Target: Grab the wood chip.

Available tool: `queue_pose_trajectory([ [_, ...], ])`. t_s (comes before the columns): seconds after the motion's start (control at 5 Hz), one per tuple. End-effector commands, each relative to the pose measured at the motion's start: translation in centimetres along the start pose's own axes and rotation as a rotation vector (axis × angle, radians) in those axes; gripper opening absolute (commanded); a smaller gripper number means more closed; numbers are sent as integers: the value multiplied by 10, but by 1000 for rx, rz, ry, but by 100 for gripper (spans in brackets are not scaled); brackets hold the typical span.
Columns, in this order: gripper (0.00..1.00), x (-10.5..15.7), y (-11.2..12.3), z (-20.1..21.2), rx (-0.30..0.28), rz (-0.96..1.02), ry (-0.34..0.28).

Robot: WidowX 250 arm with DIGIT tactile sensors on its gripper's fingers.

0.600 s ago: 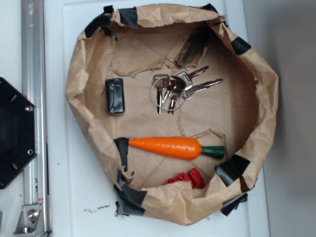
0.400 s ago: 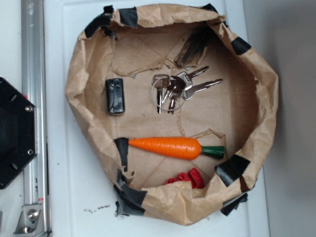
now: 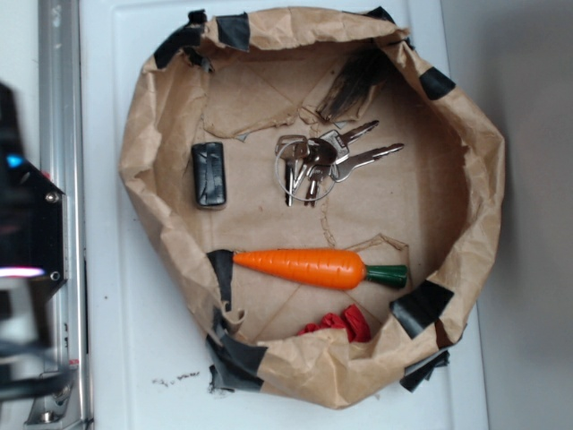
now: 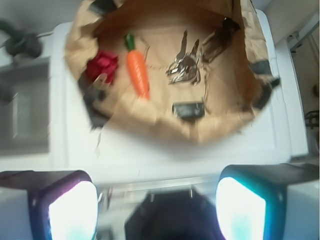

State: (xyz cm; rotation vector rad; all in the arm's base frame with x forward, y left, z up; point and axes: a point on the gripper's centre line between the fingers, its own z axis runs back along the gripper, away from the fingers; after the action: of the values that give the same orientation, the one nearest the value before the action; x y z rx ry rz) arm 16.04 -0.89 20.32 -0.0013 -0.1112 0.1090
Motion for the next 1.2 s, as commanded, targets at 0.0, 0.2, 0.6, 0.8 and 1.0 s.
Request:
queue_pose_trajectory([
  [0.0,100,52,22,-47,4,219,-66],
  [0.2,100,61,39,-61,9,362,-207],
  [0.6,100,94,52,-101,95,459,-271],
  [0.8,100,112,63,-134,114,490,-250],
  [1.0,100,116,76,-144,115,529,-245],
])
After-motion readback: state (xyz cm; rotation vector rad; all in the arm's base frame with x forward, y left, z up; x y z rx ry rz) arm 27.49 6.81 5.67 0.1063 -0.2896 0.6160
